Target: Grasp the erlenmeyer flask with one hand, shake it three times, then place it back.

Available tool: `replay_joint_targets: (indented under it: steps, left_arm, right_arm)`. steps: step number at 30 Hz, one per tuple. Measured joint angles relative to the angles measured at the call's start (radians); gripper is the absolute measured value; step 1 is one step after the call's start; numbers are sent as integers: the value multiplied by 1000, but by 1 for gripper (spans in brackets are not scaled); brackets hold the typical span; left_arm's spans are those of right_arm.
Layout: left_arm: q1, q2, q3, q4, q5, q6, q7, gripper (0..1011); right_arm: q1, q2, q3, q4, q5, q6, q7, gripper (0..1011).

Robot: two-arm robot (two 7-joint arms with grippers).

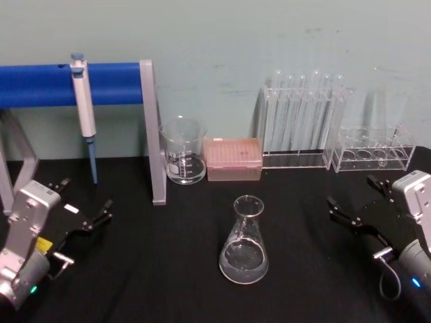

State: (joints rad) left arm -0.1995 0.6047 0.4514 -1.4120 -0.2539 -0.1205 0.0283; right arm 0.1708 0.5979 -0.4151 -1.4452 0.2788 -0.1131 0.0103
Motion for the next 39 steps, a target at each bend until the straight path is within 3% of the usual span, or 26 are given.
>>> replay_joint_targets:
  steps: [14,21,30,39]
  left_arm:
    - [0,0,0,0,0,0,0,1001]
    - [0,0,0,0,0,0,0,1001]
    - [0,0,0,0,0,0,0,1001]
    - [0,0,0,0,0,0,0,1001]
  right_arm:
    - [-108,8,55,-159,138,67,137,1000]
    - [-126,-7,53,-194,183,89,220,1000]
    - [-123,-27,29,-205,194,110,316,1000]
    - [-107,-50,14,-199,182,121,373,1000]
